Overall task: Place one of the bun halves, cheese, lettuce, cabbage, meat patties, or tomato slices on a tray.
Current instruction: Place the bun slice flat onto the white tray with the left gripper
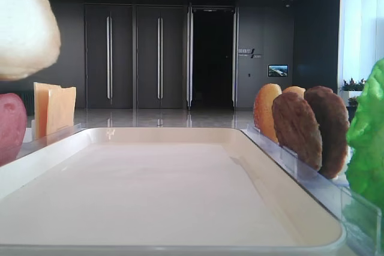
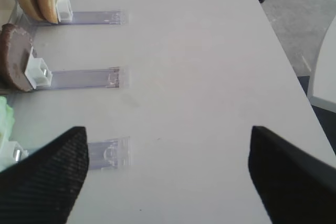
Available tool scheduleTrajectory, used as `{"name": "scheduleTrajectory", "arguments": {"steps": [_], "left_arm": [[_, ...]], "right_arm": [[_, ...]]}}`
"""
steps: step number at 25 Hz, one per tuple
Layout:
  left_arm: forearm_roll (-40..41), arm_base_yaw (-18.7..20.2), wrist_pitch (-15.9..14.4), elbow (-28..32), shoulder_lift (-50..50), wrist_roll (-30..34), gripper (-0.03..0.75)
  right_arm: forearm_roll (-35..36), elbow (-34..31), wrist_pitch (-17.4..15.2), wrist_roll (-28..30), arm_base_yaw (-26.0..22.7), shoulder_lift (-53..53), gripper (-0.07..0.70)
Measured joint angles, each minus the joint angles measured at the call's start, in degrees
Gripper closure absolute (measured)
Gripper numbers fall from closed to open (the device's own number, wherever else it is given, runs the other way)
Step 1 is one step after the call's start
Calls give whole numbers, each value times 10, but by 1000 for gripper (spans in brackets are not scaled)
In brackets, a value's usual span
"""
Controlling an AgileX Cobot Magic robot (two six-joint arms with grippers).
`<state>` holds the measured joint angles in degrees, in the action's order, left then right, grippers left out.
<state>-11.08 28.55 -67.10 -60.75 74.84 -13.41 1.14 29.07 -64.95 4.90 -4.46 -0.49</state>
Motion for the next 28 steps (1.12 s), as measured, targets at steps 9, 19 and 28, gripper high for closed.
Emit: {"name": "scheduleTrajectory", "arguments": {"steps": [9,19,28], "left_arm": [[-217,-139,47,102,1,203,589],[-357,-213,34,145,37,385,589],[-450,-213,65,145,134,460,589]], "right_arm": [[0,0,0,0,0,0,45],[0,0,0,0,0,0,45],[0,0,0,0,0,0,45]]}}
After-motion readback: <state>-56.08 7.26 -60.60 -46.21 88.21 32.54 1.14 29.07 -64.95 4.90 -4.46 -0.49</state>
